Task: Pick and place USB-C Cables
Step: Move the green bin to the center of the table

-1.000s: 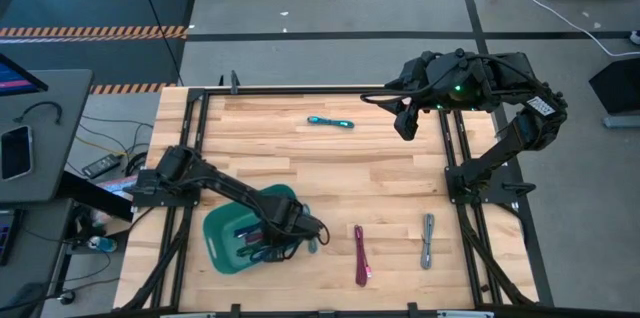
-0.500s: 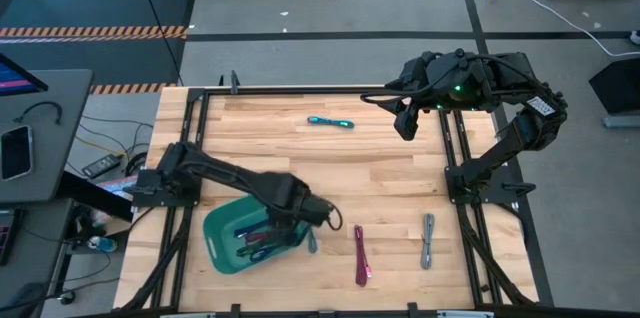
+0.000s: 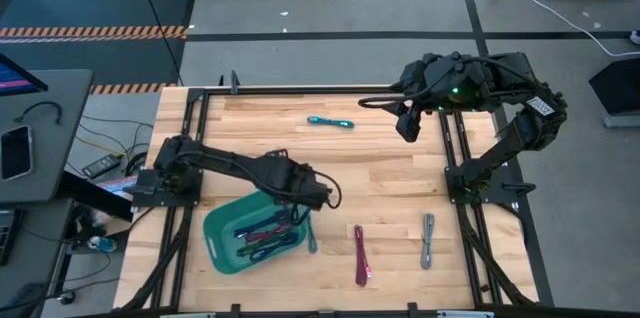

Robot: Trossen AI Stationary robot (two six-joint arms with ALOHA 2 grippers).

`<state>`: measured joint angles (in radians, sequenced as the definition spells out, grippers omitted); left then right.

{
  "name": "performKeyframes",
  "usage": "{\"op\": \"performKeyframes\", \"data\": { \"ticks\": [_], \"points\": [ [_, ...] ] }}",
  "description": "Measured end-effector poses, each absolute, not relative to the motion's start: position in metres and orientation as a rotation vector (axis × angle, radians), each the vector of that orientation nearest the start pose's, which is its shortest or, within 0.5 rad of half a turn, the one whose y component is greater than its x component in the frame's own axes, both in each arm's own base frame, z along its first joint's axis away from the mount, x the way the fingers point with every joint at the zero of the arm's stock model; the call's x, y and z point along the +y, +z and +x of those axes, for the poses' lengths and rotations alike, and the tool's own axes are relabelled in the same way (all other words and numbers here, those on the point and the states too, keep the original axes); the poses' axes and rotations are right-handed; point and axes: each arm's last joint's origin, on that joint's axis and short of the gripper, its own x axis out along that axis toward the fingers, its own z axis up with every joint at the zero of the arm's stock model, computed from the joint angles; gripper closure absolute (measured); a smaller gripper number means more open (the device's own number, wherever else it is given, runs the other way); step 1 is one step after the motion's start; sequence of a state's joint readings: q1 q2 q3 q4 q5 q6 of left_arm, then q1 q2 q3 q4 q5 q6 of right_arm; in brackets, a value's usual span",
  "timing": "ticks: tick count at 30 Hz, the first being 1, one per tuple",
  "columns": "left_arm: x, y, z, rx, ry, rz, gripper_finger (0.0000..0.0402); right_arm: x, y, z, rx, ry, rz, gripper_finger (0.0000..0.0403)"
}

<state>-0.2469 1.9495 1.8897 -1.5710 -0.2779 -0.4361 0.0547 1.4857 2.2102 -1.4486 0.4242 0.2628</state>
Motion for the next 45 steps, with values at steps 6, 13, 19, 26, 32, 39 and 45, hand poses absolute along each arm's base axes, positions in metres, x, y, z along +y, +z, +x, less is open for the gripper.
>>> {"op": "performKeyframes", "data": {
  "ticks": [6,13,19,26,32,39,45],
  "points": [
    [-0.074,0.256,0.339,1.672,0.455,0.095,0.0245,0.000,0.510,0.211,0.668,-0.443,0.072,0.0174],
    [-0.071,0.223,0.323,1.807,0.491,0.123,0.0178,0.000,0.510,0.211,0.668,-0.440,0.074,0.0174],
    [-0.066,0.206,0.321,1.829,0.485,0.079,0.0163,0.000,0.511,0.211,0.664,-0.443,0.082,0.0174],
    [-0.066,0.200,0.324,1.813,0.434,0.007,0.0225,0.000,0.512,0.213,0.645,-0.442,0.088,0.0174],
    [-0.066,0.200,0.325,1.814,0.407,0.005,0.0369,0.000,0.512,0.213,0.641,-0.445,0.086,0.0174],
    [-0.067,0.205,0.325,1.823,0.375,0.032,0.0395,0.000,0.512,0.213,0.641,-0.447,0.086,0.0174],
    [-0.057,0.242,0.340,1.709,0.419,0.110,0.0398,0.000,0.512,0.213,0.641,-0.448,0.085,0.0174]
  ]
}}
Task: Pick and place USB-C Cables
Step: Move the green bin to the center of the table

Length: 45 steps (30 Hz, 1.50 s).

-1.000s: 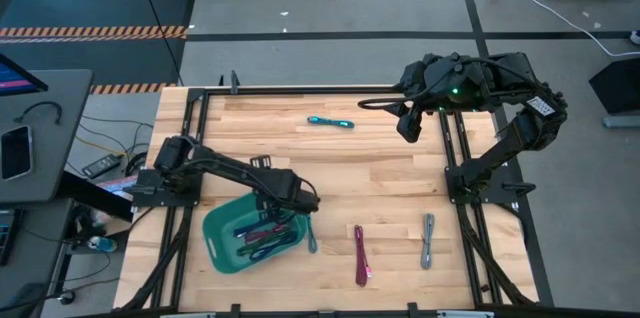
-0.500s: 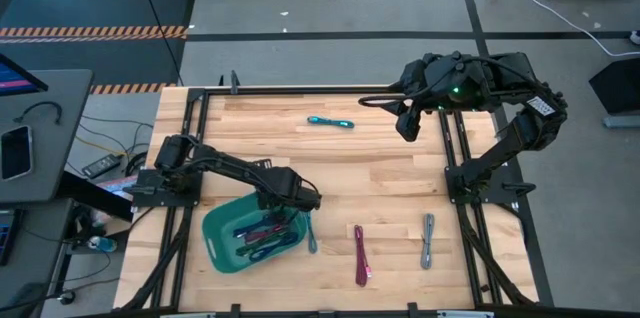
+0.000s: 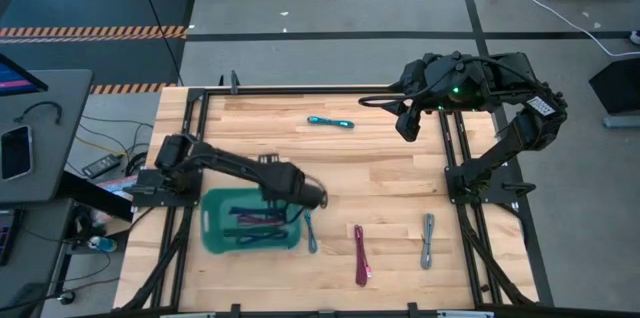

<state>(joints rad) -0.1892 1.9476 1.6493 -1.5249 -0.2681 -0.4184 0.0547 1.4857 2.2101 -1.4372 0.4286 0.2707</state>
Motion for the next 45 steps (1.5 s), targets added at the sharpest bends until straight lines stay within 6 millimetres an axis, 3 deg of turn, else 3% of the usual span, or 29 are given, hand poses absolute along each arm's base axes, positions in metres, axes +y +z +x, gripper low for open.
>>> {"op": "performKeyframes", "data": {
  "ticks": [9,15,20,26,38,45],
  "points": [
    [-0.001,0.311,0.366,1.449,0.494,0.109,0.0399,0.000,0.512,0.213,0.638,-0.452,0.100,0.0174],
    [0.036,0.327,0.373,1.359,0.498,0.145,0.0399,0.000,0.512,0.213,0.638,-0.448,0.103,0.0174],
    [0.048,0.320,0.385,1.321,0.413,0.154,0.0400,0.000,0.512,0.213,0.638,-0.448,0.103,0.0174],
    [0.048,0.303,0.402,1.309,0.318,0.124,0.0400,0.000,0.512,0.213,0.640,-0.449,0.106,0.0174],
    [0.057,0.245,0.439,1.343,0.198,0.172,0.0400,0.000,0.511,0.212,0.649,-0.445,0.110,0.0174],
    [0.063,0.238,0.444,1.341,0.196,0.188,0.0400,-0.001,0.511,0.210,0.662,-0.448,0.066,0.0174]
  ]
}}
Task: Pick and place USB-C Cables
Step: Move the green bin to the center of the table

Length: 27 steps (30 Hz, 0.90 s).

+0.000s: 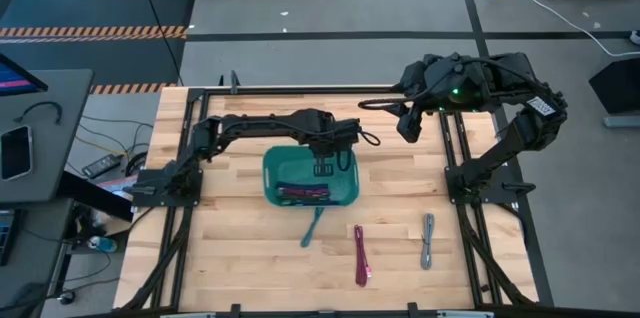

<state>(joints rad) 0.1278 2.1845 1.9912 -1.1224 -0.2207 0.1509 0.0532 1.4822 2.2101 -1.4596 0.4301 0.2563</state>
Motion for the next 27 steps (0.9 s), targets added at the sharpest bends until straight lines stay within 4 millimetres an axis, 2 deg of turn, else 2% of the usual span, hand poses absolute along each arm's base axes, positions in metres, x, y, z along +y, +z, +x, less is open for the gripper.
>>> {"op": "performKeyframes", "data": {
  "ticks": [7,12,19,27],
  "points": [
    [0.066,0.261,0.448,1.269,0.192,0.229,0.0400,-0.012,0.517,0.200,0.626,-0.507,0.059,0.0174],
    [0.080,0.271,0.450,1.214,0.219,0.227,0.0400,-0.016,0.520,0.193,0.611,-0.525,0.072,0.0174],
    [0.092,0.263,0.446,1.230,0.192,0.082,0.0400,-0.016,0.521,0.192,0.606,-0.524,0.077,0.0174],
    [0.073,0.245,0.446,1.271,0.145,0.031,0.0400,-0.016,0.521,0.192,0.606,-0.524,0.077,0.0174]
  ]
}}
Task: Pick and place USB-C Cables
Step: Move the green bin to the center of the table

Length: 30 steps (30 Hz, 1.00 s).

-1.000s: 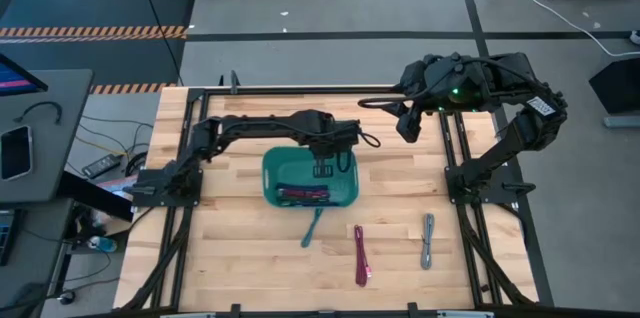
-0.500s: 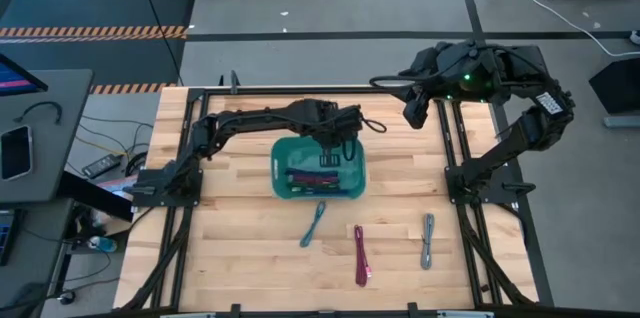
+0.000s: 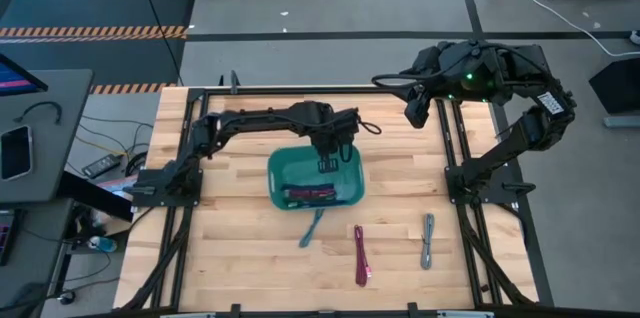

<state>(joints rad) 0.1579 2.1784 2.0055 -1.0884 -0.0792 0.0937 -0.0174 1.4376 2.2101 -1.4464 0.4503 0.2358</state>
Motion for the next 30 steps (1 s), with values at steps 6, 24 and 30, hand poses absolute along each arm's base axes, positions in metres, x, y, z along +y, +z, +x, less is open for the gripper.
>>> {"op": "performKeyframes", "data": {
  "ticks": [6,24,30],
  "points": [
    [0.055,0.241,0.450,1.255,0.127,0.033,0.0400,-0.016,0.521,0.192,0.607,-0.520,0.078,0.0174],
    [0.079,0.242,0.448,1.253,0.168,0.101,0.0400,-0.015,0.520,0.192,0.609,-0.503,0.085,0.0174],
    [0.082,0.243,0.447,1.246,0.151,0.089,0.0400,-0.015,0.520,0.192,0.610,-0.499,0.086,0.0174]
  ]
}}
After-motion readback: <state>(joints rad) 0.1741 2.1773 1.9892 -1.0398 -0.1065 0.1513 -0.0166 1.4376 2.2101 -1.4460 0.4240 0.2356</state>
